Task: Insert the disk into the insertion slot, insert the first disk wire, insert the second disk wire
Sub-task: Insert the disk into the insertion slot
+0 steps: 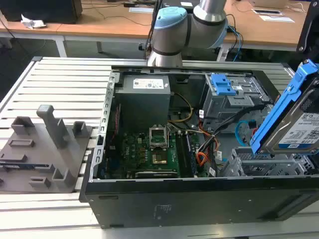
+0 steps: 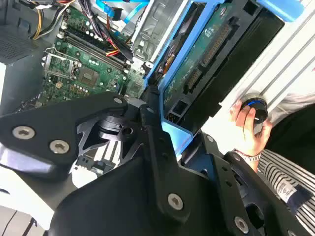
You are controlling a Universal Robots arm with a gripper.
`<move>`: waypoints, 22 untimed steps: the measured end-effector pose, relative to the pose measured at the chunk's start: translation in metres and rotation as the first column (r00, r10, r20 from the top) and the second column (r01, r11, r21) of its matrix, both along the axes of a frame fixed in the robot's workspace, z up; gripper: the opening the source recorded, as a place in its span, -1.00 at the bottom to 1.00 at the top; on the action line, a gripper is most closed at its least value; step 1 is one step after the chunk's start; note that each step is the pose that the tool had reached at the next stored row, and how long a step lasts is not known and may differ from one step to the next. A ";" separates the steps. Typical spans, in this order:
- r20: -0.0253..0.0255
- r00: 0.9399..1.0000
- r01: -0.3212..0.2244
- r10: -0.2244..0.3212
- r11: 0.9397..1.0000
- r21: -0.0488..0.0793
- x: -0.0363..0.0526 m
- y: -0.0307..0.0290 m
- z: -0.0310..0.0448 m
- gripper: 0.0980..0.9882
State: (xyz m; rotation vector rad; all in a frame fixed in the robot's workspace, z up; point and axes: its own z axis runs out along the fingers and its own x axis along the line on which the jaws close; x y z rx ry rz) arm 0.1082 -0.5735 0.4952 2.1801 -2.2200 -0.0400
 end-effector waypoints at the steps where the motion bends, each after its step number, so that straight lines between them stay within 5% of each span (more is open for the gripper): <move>1: 0.000 1.000 0.000 0.000 1.000 0.000 0.0000 0.0000 -0.0033 -0.40; 8: 0.000 1.000 0.000 0.000 1.000 0.000 0.0000 0.0000 -0.0178 -0.40; 15: 0.000 1.000 0.000 0.000 1.000 0.000 0.0000 0.0001 -0.0407 -0.40; 19: 0.000 1.000 0.000 0.000 1.000 0.000 0.0003 0.0193 -0.0418 -0.40; 22: 0.000 1.000 0.000 0.000 1.000 0.000 0.0057 0.0268 -0.0474 -0.40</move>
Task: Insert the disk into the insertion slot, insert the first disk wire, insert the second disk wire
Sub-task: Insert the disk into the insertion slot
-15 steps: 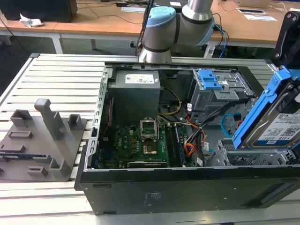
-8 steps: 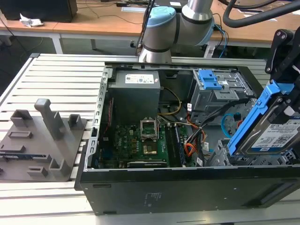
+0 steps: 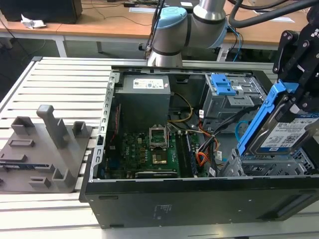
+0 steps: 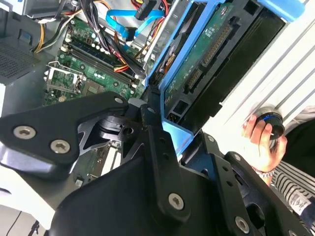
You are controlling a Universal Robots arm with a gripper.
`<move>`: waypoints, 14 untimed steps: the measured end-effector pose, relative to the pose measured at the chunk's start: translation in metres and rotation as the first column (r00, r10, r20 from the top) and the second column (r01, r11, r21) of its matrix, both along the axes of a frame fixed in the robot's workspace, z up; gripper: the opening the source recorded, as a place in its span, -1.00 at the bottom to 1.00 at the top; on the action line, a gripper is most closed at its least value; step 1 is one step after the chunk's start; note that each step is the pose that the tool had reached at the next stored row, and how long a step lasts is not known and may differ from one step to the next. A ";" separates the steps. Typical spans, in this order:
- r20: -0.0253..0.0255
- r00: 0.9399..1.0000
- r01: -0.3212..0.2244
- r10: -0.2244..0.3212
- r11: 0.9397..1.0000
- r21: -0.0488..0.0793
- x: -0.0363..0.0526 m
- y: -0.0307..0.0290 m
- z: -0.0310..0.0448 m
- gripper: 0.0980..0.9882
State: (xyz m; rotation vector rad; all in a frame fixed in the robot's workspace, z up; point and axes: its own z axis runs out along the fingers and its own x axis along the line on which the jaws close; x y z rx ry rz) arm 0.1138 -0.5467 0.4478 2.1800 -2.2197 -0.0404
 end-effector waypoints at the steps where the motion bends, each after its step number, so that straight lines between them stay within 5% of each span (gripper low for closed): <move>1: 0.000 1.000 0.000 0.000 1.000 0.000 0.0009 0.0008 -0.0011 -0.40; 14: 0.000 1.000 0.000 0.000 1.000 0.000 0.0014 0.0012 -0.0281 -0.40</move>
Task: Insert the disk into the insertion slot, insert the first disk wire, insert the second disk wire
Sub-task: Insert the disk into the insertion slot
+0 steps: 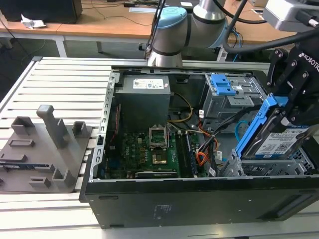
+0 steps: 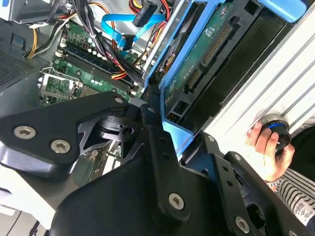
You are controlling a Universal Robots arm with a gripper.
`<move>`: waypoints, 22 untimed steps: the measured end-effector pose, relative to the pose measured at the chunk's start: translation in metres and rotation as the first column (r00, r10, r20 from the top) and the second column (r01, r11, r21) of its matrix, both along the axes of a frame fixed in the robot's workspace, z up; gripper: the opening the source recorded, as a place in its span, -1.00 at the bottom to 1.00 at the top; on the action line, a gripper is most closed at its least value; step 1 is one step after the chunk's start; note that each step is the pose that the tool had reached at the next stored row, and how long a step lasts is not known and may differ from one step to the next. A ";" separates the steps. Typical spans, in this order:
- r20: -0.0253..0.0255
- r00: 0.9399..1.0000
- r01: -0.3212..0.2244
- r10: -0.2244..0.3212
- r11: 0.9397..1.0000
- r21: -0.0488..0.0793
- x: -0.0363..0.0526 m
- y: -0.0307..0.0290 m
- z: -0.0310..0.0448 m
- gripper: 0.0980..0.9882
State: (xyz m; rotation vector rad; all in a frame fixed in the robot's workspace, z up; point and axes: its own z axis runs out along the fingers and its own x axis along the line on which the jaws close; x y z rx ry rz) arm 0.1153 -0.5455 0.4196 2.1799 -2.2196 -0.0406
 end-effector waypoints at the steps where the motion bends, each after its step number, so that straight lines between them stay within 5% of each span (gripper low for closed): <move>1: 0.000 1.000 0.000 0.000 1.000 0.000 0.0000 0.0000 -0.0021 -0.40; 5: 0.000 1.000 0.000 0.000 1.000 0.000 0.0000 0.0000 -0.0144 -0.40; 13: 0.000 1.000 0.000 0.000 1.000 0.000 0.0000 0.0000 -0.0146 -0.23; 15: 0.000 1.000 0.000 0.000 1.000 0.000 0.0000 0.0000 -0.0146 -0.41; 18: 0.000 1.000 0.000 0.000 1.000 0.000 0.0000 0.0000 -0.0147 -0.96; 22: 0.000 1.000 0.000 0.000 1.000 0.000 0.0000 0.0000 -0.0147 -0.98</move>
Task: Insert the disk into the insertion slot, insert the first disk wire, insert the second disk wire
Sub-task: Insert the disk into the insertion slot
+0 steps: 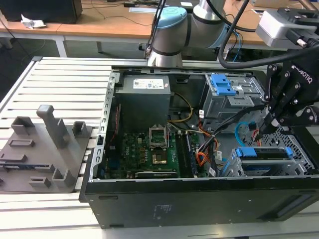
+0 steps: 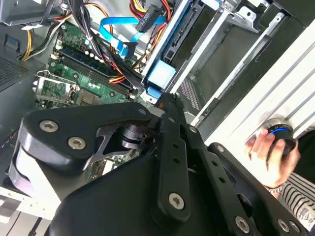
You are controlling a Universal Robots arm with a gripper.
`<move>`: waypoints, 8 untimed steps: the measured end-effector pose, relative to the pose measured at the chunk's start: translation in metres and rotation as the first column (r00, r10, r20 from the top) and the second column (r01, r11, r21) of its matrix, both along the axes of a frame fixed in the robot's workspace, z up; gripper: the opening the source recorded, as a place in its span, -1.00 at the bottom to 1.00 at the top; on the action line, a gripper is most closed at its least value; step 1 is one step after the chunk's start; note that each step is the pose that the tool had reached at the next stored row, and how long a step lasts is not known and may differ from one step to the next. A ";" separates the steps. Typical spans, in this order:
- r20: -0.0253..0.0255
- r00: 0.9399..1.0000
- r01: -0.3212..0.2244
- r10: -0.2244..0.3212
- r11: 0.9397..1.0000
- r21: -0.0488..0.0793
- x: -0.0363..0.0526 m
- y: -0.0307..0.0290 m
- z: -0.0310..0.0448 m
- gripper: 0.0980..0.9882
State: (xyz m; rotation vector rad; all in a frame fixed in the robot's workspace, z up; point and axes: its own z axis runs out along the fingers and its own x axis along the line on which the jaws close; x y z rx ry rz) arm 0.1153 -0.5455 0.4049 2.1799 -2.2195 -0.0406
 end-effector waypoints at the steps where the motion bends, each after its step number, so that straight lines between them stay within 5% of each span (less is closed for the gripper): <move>1: 0.000 1.000 0.000 0.000 1.000 0.000 0.0000 0.0000 0.0000 -0.98; 8: -0.015 1.000 0.000 0.000 1.000 0.000 0.0149 0.0011 -0.0081 -0.98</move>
